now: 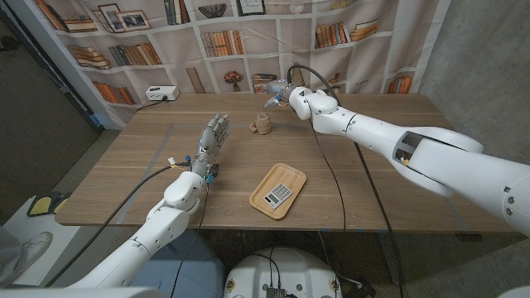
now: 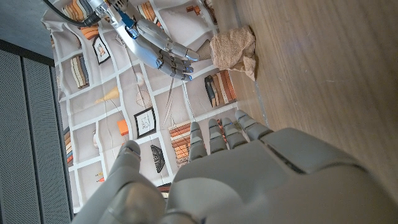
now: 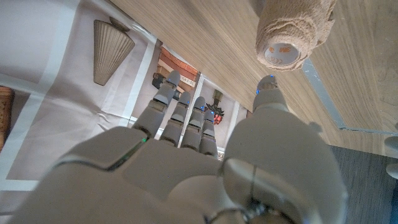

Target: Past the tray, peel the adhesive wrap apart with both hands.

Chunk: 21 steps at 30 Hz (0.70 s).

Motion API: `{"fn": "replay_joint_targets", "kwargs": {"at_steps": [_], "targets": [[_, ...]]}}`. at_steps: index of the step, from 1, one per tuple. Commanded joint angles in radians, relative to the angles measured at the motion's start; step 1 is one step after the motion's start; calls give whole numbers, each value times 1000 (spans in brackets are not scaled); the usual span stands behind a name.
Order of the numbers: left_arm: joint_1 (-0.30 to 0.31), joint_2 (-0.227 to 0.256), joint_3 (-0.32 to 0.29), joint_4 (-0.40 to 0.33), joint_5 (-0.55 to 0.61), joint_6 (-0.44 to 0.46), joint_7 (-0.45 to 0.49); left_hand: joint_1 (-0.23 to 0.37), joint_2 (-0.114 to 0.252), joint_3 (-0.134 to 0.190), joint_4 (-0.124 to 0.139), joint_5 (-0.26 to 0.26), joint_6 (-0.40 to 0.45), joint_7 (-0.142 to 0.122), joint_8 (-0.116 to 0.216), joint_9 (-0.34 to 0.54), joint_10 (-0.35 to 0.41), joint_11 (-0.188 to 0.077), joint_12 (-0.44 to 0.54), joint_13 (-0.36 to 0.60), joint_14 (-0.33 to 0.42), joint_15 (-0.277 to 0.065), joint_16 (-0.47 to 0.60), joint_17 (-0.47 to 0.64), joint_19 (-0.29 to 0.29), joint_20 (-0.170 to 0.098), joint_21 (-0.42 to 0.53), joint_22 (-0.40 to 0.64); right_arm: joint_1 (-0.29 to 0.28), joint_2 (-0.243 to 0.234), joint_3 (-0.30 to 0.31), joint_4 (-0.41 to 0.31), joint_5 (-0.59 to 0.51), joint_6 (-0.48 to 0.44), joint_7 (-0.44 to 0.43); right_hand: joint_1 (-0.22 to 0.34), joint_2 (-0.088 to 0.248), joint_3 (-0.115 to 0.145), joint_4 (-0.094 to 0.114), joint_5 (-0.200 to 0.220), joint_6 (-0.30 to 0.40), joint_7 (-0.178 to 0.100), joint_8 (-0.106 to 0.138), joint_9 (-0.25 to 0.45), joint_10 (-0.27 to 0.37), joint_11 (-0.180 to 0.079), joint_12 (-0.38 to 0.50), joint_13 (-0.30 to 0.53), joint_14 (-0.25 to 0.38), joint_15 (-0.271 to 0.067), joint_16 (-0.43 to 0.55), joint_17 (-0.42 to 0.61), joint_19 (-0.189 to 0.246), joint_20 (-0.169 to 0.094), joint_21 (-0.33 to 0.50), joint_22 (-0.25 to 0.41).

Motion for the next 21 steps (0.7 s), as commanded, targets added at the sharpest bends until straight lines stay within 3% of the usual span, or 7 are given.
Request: {"fn": "replay_joint_targets", "kwargs": {"at_steps": [1, 9, 21], "targets": [[12, 5, -2, -16, 0, 1, 3, 2, 2, 4, -2, 4, 11, 1, -1, 2, 5, 3, -1, 5, 4, 3, -1, 2, 2, 5, 2, 2, -5, 4, 0, 14, -2, 21, -21, 21, 3, 6, -1, -1, 3, 6, 0, 4, 11, 7, 9, 4, 13, -77, 6, 3, 9, 1, 5, 6], [15, 2, -1, -13, 5, -8, 6, 2, 2, 4, -2, 4, 11, 0, -1, 2, 4, 3, -2, 5, 3, 4, -1, 2, 2, 4, 2, 2, -7, 4, -2, 19, -3, 26, -24, 36, 6, 11, -1, -1, 14, -2, 2, 4, 16, -12, 11, 7, 24, -85, 12, 7, 15, 0, 5, 6], [21, -1, 0, -18, 8, -11, 11, 0, 0, 2, -2, 4, 13, 2, -1, 2, 5, 2, -1, 5, 2, 4, -1, 2, 1, 4, 2, 2, -11, 8, -3, 28, -1, 27, -26, 42, 10, 14, 4, -3, 21, -6, 1, 4, 23, -13, 14, 9, 27, -87, 17, 13, 21, -3, 4, 7]]}}
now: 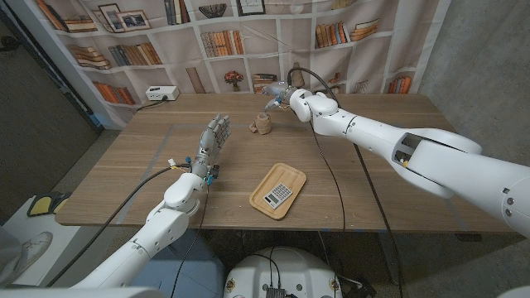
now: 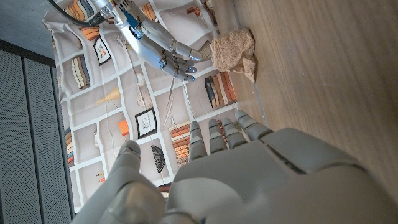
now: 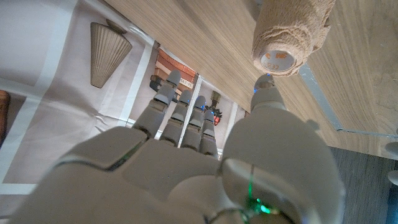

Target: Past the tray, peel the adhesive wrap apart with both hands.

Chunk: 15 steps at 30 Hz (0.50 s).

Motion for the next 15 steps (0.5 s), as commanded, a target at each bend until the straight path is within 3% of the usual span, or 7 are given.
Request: {"fn": "replay_joint_targets", "kwargs": {"at_steps": [1, 15], "targets": [[6, -4, 1, -4, 4, -6, 5, 0, -1, 2, -2, 4, 10, -2, -1, 2, 5, 2, -1, 5, 2, 5, -1, 2, 1, 5, 2, 2, -4, 6, -3, 13, 2, 3, -7, 16, 2, 4, 2, -4, 13, 2, 2, 4, 5, -5, 7, 4, 6, -88, 8, 4, 12, -2, 4, 2], [7, -12, 4, -1, 15, -23, 12, -1, -3, 1, -2, 4, 15, 0, 0, 2, 6, 2, -1, 5, 3, 4, 0, 2, 1, 5, 2, 2, -8, 9, -9, 25, -5, -5, -29, 14, 0, 1, 8, -7, 17, 6, 0, 4, 5, 1, 7, 6, -2, -82, 8, 10, 13, -1, 2, 2]]}}
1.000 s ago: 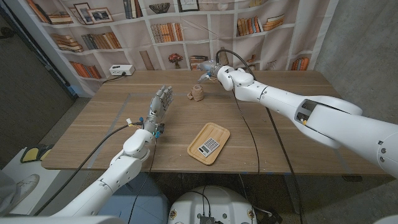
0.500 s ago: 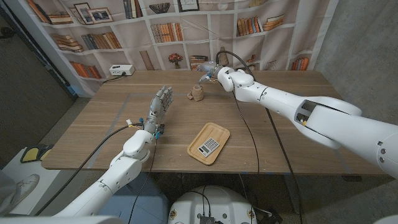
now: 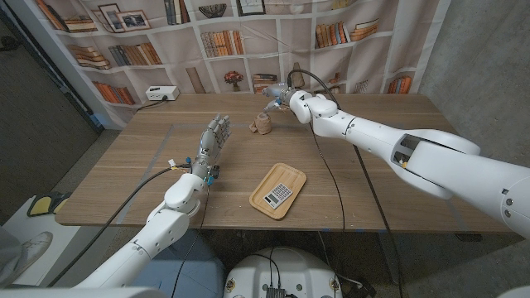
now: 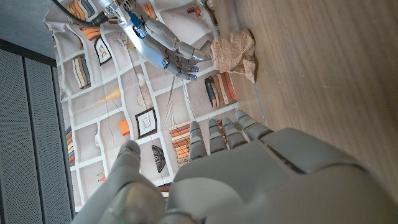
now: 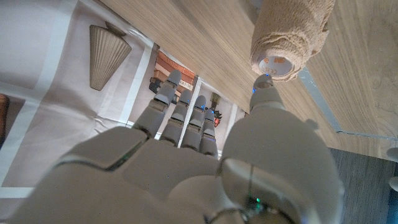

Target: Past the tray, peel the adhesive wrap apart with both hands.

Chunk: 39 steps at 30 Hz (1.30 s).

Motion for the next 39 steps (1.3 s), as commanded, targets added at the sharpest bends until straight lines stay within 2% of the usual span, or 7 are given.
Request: {"fn": "replay_joint_targets", "kwargs": {"at_steps": [1, 15, 21, 22, 26, 39], "targets": [[4, -9, 3, 2, 12, -19, 9, -1, -3, 1, -2, 4, 17, -1, 1, 2, 8, 1, 0, 5, 4, 3, 0, 2, 1, 5, 2, 2, -4, 1, -7, 7, -6, -8, -14, 9, -5, -3, 4, -3, 12, 1, 0, 4, 4, 2, 7, 2, -2, -82, 4, 5, 9, 3, 1, 2], [24, -5, -2, -19, 15, -19, 22, -1, -1, 2, -1, 5, 22, 2, 2, 2, 13, 4, 2, 5, 5, 2, 0, 2, 1, 5, 2, 2, -18, 6, -12, 12, -19, -27, -46, 12, -6, -4, 7, -4, 34, -2, 5, 5, 22, -1, 14, 5, -5, -86, 7, 11, 3, 5, -4, 2], [30, -1, -5, -27, 16, -20, 24, -1, -1, 2, -1, 5, 23, 3, 1, 2, 14, 3, 2, 5, 4, 3, 0, 2, 2, 4, 2, 2, -20, 13, -14, 21, -19, -30, -62, 13, -4, -4, 9, -5, 48, -5, 9, 5, 32, -10, 18, 6, 0, -93, 10, 14, 8, 4, -3, 2], [31, -1, -5, -28, 15, -20, 24, -1, -1, 2, -1, 5, 22, 2, 1, 2, 13, 2, 2, 5, 4, 3, 0, 2, 1, 4, 2, 2, -20, 14, -14, 23, -18, -30, -65, 13, -4, -4, 10, -5, 50, -5, 9, 5, 37, 2, 20, 7, 0, -93, 11, 16, 8, 4, -4, 2], [34, 0, -7, -31, 14, -20, 24, -1, -1, 2, -1, 5, 23, 2, 1, 2, 14, 2, 2, 5, 4, 3, 0, 2, 1, 4, 2, 2, -21, 19, -15, 30, -16, -32, -73, 13, -1, -4, 12, -5, 58, -9, 10, 5, 42, -14, 23, 8, 0, -92, 13, 18, 9, 3, -4, 3], [30, 1, -7, -28, 9, -16, 16, -1, -1, 2, -1, 5, 23, 3, 0, 2, 13, 3, 1, 5, 5, 3, 0, 2, 1, 4, 2, 2, -21, 34, -22, 56, -10, -38, -95, 4, 1, -8, 19, -7, 70, -8, 12, 5, 50, -15, 26, 10, 4, -93, 17, 23, 12, 1, -4, 3]]}}
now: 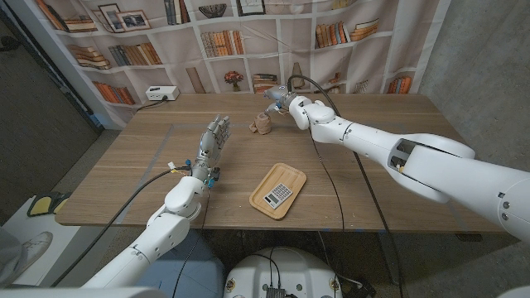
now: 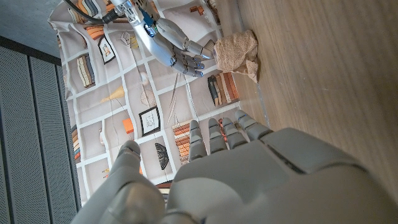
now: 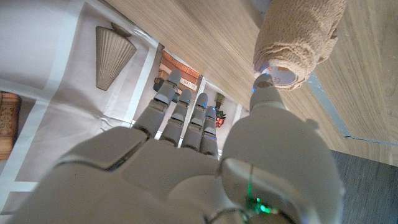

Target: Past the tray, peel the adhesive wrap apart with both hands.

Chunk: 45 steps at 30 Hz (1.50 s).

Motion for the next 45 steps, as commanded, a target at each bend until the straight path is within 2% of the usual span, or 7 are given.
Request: {"fn": "replay_joint_targets", "kwargs": {"at_steps": [1, 8, 14, 24, 35, 45], "targets": [[-1, 3, -1, 0, -5, 4, -6, -1, -1, 2, -1, 5, 9, -1, 0, 2, 4, 2, 1, 5, 4, 2, 0, 2, 1, 4, 2, 2, -3, 15, -7, 25, 5, -8, -25, -3, 4, -2, 5, -3, 13, 4, 4, 5, 12, -1, 9, 5, 5, -93, 7, 6, 13, 1, -4, 3], [-2, 2, -2, 1, -6, 3, -6, -1, -1, 2, -1, 5, 9, -1, 0, 2, 5, 0, 1, 5, 4, 2, 0, 2, 1, 4, 2, 2, -3, 25, -10, 36, 13, -16, -31, -27, 8, -10, 20, -4, 18, 4, 3, 5, 18, 2, 12, 7, 10, -94, 12, 12, 15, 2, -5, 3], [2, 3, -4, 0, -8, 2, -6, -1, 0, 2, -1, 5, 10, -1, 0, 2, 5, 1, 1, 5, 4, 3, 0, 2, 1, 5, 2, 2, -1, 32, -16, 48, 17, -14, -34, -35, 10, -13, 24, -4, 22, 3, 3, 5, 22, -2, 14, 8, 11, -94, 14, 15, 17, 1, -4, 4], [10, 5, -10, 1, -9, -5, -4, -1, 0, 2, -1, 5, 10, -2, -1, 2, 5, 0, 1, 5, 5, 4, 0, 2, 1, 4, 2, 2, 5, 45, -31, 69, 20, -9, -37, -34, 7, -15, 21, -3, 26, 3, 2, 5, 26, 0, 16, 9, 11, -93, 14, 16, 19, 2, -4, 4], [18, 6, -15, -1, -12, -10, -3, -1, 0, 3, -1, 5, 10, 0, -1, 2, 5, 0, 1, 5, 4, 3, 0, 2, 1, 4, 2, 2, 13, 56, -43, 91, 22, -9, -38, -27, 8, -13, 15, -1, 38, -3, 3, 5, 36, -17, 21, 12, 11, -98, 15, 19, 19, -1, -5, 4], [21, 8, -17, -3, -15, -4, 0, -1, 0, 3, -1, 5, 10, 0, -2, 2, 4, 1, 0, 5, 4, 3, -1, 2, 1, 4, 2, 2, 26, 87, -53, 155, 34, 10, -59, -23, 11, -13, 12, 0, 59, -12, 7, 5, 52, -24, 29, 15, 15, -106, 18, 22, 21, -3, -6, 4]]}}
